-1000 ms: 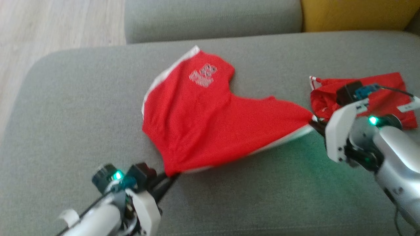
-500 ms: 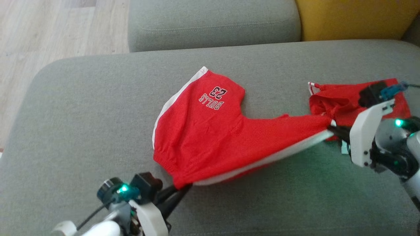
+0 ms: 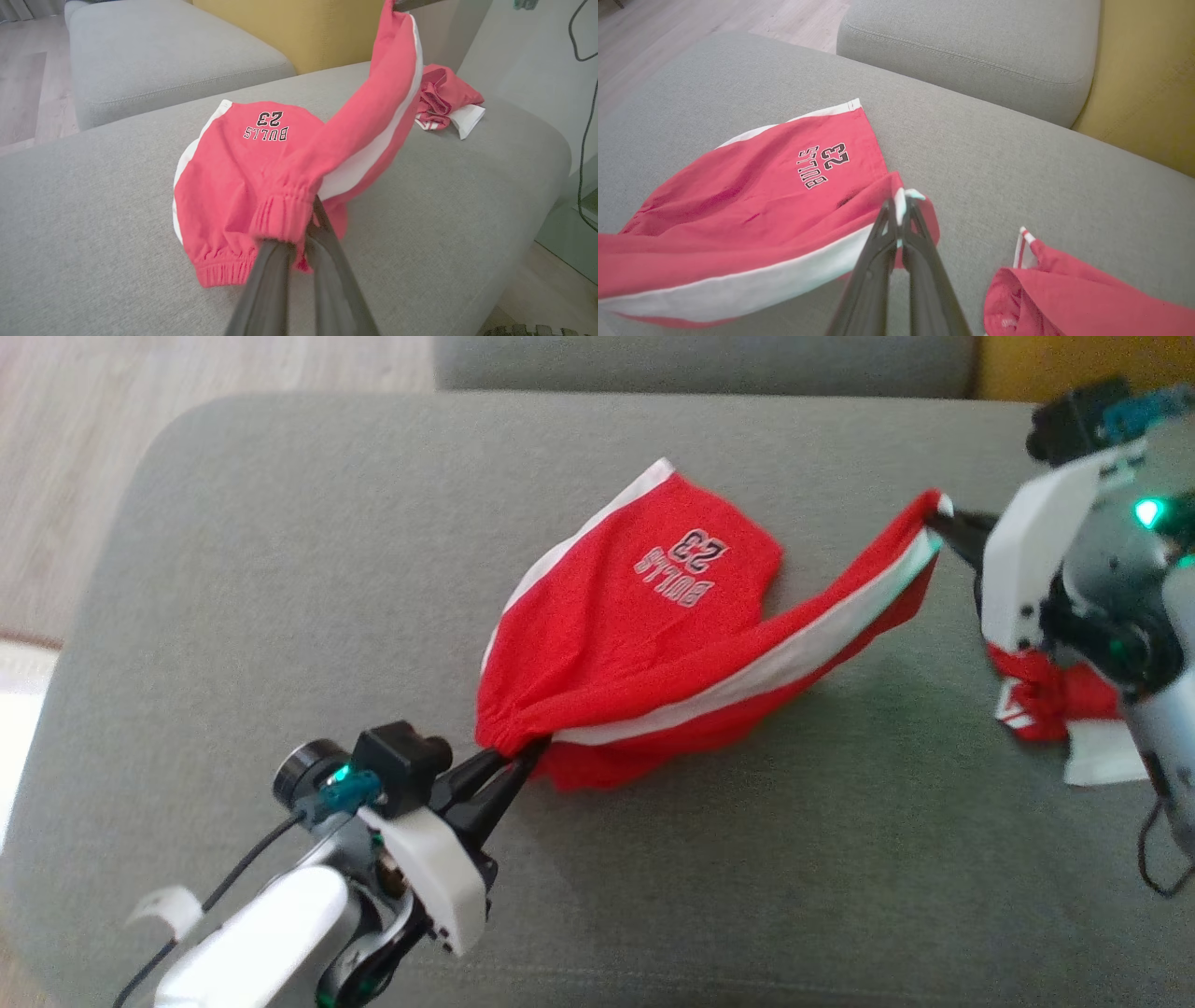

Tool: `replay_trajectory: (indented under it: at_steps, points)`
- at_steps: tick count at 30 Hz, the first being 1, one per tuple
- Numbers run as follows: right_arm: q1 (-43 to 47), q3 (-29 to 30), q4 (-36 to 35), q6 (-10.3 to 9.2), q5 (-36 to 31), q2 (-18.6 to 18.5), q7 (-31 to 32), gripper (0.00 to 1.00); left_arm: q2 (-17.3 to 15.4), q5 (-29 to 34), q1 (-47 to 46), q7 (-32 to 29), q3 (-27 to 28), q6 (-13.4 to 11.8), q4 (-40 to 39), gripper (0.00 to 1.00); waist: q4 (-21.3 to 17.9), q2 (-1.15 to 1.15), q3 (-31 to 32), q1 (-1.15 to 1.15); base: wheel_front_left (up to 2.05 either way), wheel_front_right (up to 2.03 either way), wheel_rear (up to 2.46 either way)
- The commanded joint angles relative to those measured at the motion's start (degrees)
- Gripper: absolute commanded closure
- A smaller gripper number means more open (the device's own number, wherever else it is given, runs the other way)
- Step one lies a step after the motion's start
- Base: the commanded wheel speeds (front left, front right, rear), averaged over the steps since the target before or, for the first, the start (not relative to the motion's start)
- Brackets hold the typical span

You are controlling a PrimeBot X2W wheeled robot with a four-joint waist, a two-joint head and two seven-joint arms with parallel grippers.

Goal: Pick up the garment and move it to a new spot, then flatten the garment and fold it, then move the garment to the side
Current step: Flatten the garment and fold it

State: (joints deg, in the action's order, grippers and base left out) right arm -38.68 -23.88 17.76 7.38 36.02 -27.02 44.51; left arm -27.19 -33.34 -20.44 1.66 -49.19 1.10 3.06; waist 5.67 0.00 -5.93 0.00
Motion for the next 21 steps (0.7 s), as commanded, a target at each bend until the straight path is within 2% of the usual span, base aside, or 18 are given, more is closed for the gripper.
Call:
replay_trajectory:
  at_steps: [1,11,21]
  points:
    - [-3.17,-0.05,-0.89,0.11,-1.14,0.58,0.28,1.0,-0.48,0.29,-3.81,0.87,2.66,0.46,-0.64,1.0,2.52,0.0,-2.39,0.0,0.0,0.0,0.0]
    - [-16.29,-4.36,10.36,0.11,-6.22,3.01,-2.83,1.0,5.32,0.59,-10.23,4.29,2.12,2.58,7.11,1.0,8.88,0.0,-7.98,0.0,0.0,0.0,0.0]
    - [-24.62,-9.23,19.43,0.11,-8.13,3.92,-7.51,1.0,8.67,0.5,-13.8,7.29,1.68,3.74,13.08,1.0,12.6,0.0,-12.01,0.0,0.0,0.0,0.0]
